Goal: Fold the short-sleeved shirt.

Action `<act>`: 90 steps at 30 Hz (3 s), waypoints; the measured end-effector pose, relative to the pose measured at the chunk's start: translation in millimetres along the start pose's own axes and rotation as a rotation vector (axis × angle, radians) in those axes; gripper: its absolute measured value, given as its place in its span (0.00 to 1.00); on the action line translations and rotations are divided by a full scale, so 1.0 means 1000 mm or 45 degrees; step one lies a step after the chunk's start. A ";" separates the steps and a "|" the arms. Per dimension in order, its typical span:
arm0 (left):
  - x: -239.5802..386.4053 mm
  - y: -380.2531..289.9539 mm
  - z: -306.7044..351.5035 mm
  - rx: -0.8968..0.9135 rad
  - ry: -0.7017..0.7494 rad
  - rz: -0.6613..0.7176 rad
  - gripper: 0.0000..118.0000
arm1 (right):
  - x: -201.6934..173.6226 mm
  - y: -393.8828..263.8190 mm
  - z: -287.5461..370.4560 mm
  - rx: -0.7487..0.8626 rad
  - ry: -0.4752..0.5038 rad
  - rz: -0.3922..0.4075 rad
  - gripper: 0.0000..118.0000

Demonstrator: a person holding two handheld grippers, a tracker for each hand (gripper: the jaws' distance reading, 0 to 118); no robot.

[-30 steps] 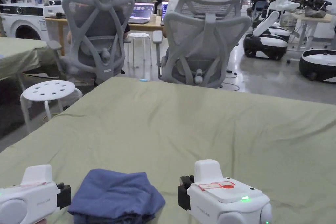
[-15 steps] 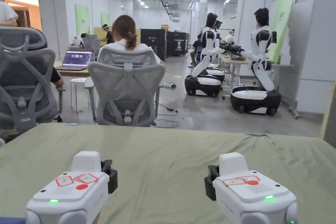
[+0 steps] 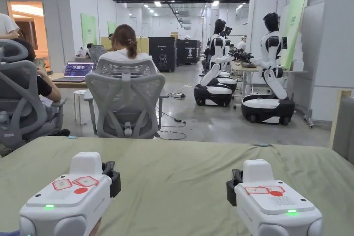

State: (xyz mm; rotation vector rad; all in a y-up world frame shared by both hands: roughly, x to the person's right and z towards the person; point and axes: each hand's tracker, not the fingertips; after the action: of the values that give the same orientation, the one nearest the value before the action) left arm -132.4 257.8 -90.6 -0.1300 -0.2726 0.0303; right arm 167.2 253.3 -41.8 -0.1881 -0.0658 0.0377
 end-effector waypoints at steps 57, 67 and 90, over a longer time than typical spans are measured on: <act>0.005 -0.005 0.009 0.084 -0.047 -0.058 1.00 | -0.019 0.022 0.003 -0.002 -0.104 -0.209 1.00; 0.005 -0.005 0.011 0.088 -0.046 -0.056 1.00 | -0.018 0.029 0.015 0.058 -0.220 -0.180 1.00; 0.007 -0.003 0.011 0.090 -0.042 -0.053 1.00 | -0.016 0.024 0.013 0.034 -0.151 -0.135 1.00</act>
State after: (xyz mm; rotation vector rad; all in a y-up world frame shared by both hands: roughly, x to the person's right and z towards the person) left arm -128.1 256.1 -78.1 -0.0537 -0.3065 0.0005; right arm 149.7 278.6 -34.9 -0.1551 -0.1935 -0.0556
